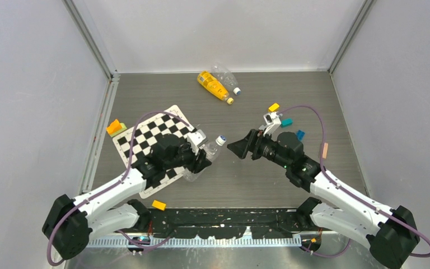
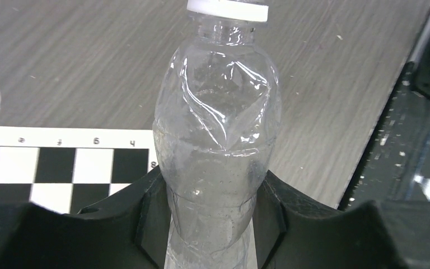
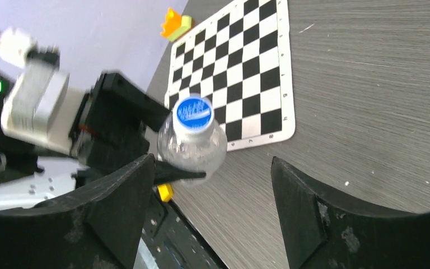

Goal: Unscrew the bottle caps
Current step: Unscrew the bottle cap from the plastic bottle.

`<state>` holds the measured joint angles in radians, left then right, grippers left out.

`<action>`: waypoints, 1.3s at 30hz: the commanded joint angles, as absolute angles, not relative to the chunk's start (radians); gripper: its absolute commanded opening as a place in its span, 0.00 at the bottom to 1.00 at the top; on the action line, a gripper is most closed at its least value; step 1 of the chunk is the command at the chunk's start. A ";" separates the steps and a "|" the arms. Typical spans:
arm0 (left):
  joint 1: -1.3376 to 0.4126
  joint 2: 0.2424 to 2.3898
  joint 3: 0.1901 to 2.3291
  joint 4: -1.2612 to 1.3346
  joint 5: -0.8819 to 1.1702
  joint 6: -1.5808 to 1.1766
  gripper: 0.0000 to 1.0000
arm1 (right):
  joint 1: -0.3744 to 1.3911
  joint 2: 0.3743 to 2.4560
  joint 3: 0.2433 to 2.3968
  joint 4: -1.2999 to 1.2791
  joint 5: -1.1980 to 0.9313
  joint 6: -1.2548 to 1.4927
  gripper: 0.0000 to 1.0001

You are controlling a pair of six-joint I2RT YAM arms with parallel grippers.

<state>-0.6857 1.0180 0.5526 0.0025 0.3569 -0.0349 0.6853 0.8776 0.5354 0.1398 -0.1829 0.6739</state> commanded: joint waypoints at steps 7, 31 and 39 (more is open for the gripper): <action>-0.859 0.967 0.545 0.028 0.010 0.115 0.00 | 0.687 1.022 0.624 0.265 -0.163 0.912 0.73; -0.875 0.951 0.530 0.024 -0.030 0.076 0.00 | 0.687 1.138 0.621 0.358 -0.348 0.809 0.05; -0.760 0.941 0.549 0.033 0.412 0.006 0.00 | 0.687 1.014 0.481 0.445 -0.476 0.609 0.00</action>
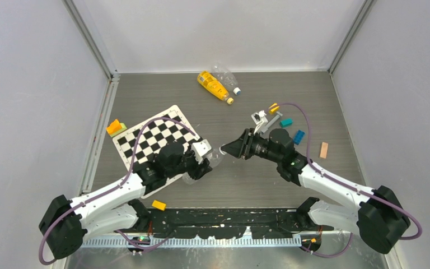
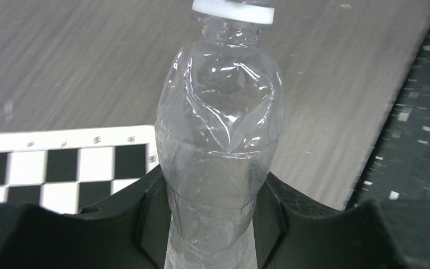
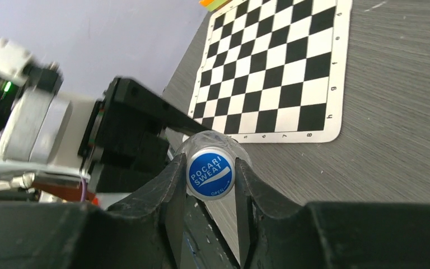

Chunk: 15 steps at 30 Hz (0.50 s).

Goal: Unscrew the bottle caps
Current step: Unscrew the bottle cap from the plastic bottle.

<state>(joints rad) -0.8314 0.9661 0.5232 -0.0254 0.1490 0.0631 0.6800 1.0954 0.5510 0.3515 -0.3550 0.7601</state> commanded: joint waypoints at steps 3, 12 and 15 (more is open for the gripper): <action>-0.715 0.944 0.554 0.034 0.576 -0.008 0.00 | 0.687 0.951 0.421 0.515 -0.544 0.579 0.01; -0.701 0.932 0.571 0.051 0.870 -0.017 0.03 | 0.687 0.856 0.406 0.433 -0.613 0.516 0.01; -0.702 0.919 0.567 0.017 0.725 -0.005 0.03 | 0.687 0.838 0.421 0.404 -0.501 0.536 0.16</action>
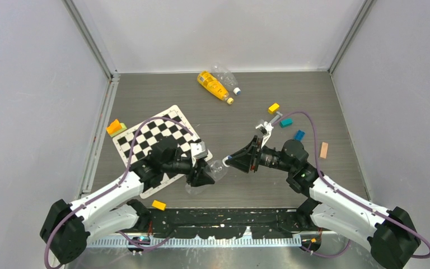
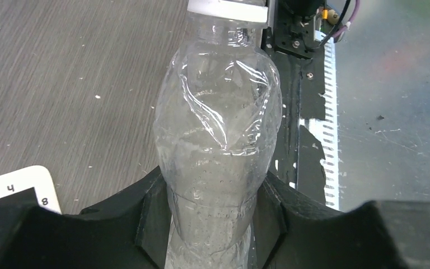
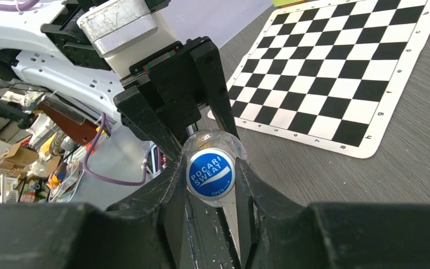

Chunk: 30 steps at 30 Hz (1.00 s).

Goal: Unscrew the bottle caps
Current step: Unscrew the bottle cap from the plastic bottle.

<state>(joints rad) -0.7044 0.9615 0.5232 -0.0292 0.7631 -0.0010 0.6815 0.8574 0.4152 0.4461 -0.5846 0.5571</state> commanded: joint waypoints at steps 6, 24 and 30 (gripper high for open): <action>-0.701 0.929 0.569 -0.040 0.422 -0.005 0.04 | 0.687 0.836 0.506 0.266 -0.316 0.617 0.82; -0.820 0.968 0.563 -0.011 0.052 0.094 0.00 | 0.687 1.032 0.638 0.287 -0.197 0.917 0.67; -0.853 0.961 0.555 -0.006 0.009 0.108 0.00 | 0.687 1.119 0.666 0.305 -0.239 0.943 0.62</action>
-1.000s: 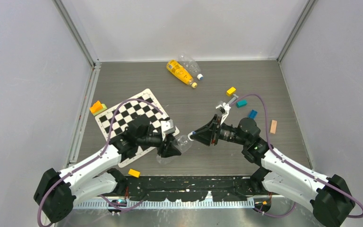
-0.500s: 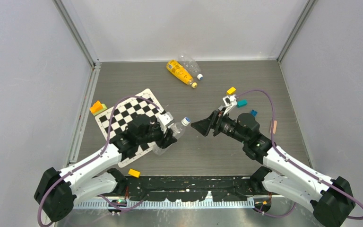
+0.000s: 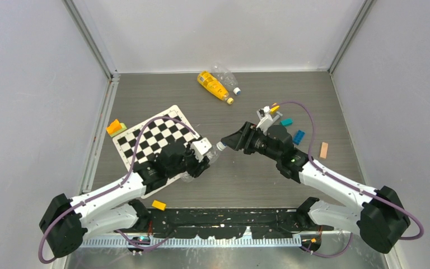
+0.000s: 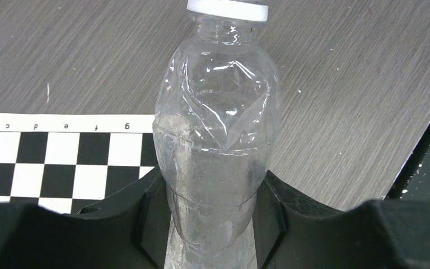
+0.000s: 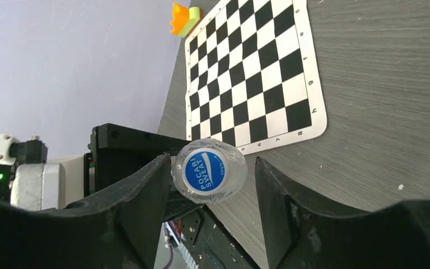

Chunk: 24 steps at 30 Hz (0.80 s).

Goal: Unscrew the bottle caps
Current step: Unscrew the bottle cap from the plastic bottle.

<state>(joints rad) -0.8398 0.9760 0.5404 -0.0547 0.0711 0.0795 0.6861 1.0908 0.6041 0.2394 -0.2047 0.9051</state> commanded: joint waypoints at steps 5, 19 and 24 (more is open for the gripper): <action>-0.856 0.953 0.546 -0.006 0.008 0.113 0.00 | 0.686 1.158 0.678 0.316 -0.278 0.938 0.53; -0.841 0.893 0.525 0.035 0.281 0.076 0.00 | 0.686 1.064 0.486 0.568 -0.343 0.736 0.01; -0.779 0.919 0.577 -0.030 0.537 0.053 0.00 | 0.686 0.954 0.400 0.543 -0.422 0.565 0.00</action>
<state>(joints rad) -0.8139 0.9226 0.5014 -0.0429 0.2653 0.0818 0.6846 1.0195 0.4435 0.4782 -0.3557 0.7513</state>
